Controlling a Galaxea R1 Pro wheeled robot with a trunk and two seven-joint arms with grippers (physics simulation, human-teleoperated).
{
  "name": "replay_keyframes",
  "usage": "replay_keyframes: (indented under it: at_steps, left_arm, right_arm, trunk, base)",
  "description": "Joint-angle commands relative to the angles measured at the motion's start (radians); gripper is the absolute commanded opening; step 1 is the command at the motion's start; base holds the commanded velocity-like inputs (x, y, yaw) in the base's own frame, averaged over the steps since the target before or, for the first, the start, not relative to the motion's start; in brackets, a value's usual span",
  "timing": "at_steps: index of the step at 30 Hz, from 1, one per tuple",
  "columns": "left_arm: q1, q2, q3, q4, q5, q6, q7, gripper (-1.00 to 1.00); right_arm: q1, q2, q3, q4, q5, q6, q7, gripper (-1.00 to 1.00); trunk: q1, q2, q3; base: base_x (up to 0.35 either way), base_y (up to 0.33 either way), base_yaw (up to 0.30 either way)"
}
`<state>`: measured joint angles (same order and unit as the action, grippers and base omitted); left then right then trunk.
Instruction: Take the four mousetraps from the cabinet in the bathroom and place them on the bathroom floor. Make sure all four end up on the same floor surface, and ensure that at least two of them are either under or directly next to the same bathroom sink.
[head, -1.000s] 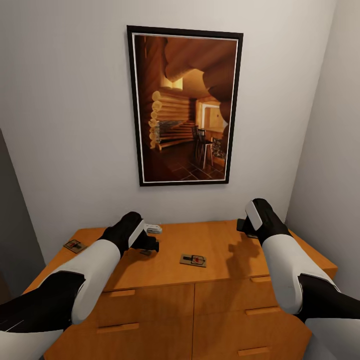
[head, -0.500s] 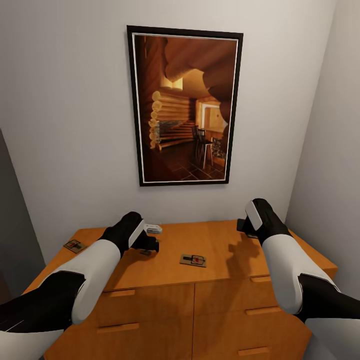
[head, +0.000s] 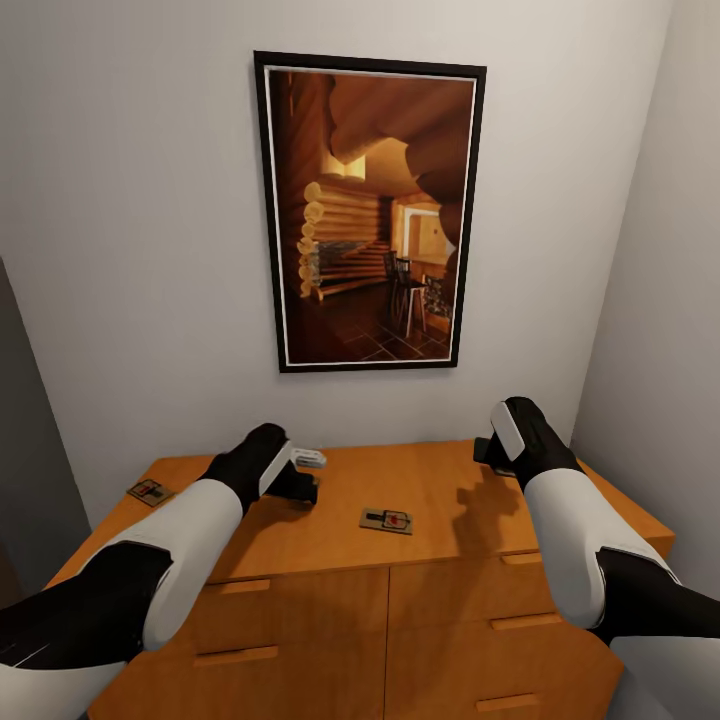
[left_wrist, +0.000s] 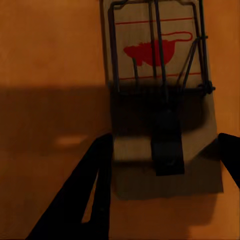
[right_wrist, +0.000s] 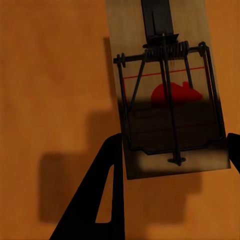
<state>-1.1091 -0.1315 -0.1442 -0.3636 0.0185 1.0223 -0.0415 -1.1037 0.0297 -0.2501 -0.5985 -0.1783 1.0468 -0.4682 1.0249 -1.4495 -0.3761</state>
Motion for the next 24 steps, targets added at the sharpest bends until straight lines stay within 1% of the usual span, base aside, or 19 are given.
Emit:
replay_keyframes:
  at_steps: [1, 5, 12, 17, 21, 23, 24]
  left_arm:
    - [0.000, 0.001, -0.018, 0.031, -0.016, 0.002, -0.006, -1.00]
    - [0.000, 0.001, -0.029, 0.031, -0.016, 0.002, -0.006, -1.00]
    - [0.000, 0.004, -0.033, 0.030, -0.017, 0.001, -0.006, -1.00]
    - [0.000, 0.008, -0.035, 0.010, -0.017, 0.002, -0.005, -1.00]
    - [0.000, 0.009, -0.035, -0.065, -0.014, 0.012, -0.007, -1.00]
    - [0.000, 0.010, -0.030, -0.152, -0.012, 0.018, -0.007, -1.00]
    - [0.000, 0.010, -0.030, -0.166, -0.012, 0.018, -0.007, -1.00]
  right_arm:
    - [-0.001, 0.001, -0.004, -0.001, -0.012, 0.000, -0.009, -1.00]
    - [-0.001, 0.001, -0.005, -0.001, -0.013, 0.000, -0.009, -1.00]
    - [-0.001, 0.001, -0.005, -0.001, -0.013, 0.000, -0.009, -1.00]
    - [-0.001, 0.000, -0.005, -0.001, -0.013, 0.000, -0.009, -1.00]
    - [-0.001, 0.000, -0.005, -0.001, -0.012, 0.000, -0.009, -1.00]
    - [-0.001, -0.001, -0.004, -0.001, -0.012, 0.000, -0.010, -1.00]
    - [-0.001, -0.003, -0.004, -0.001, -0.012, 0.000, -0.010, -1.00]
  trunk:
    - [0.000, 0.000, -0.002]
    - [0.000, 0.000, -0.002]
    - [0.000, 0.000, -0.002]
    - [0.000, 0.000, -0.002]
    - [0.000, 0.000, -0.002]
    - [0.000, 0.000, -0.002]
    - [0.000, 0.000, -0.002]
  base:
    - [0.000, 0.000, 0.000]
    - [0.000, 0.000, 0.000]
    - [0.000, 0.000, 0.000]
    - [0.000, 0.000, 0.000]
    - [0.000, 0.000, 0.000]
    - [0.000, 0.000, 0.000]
    - [0.000, 0.000, 0.000]
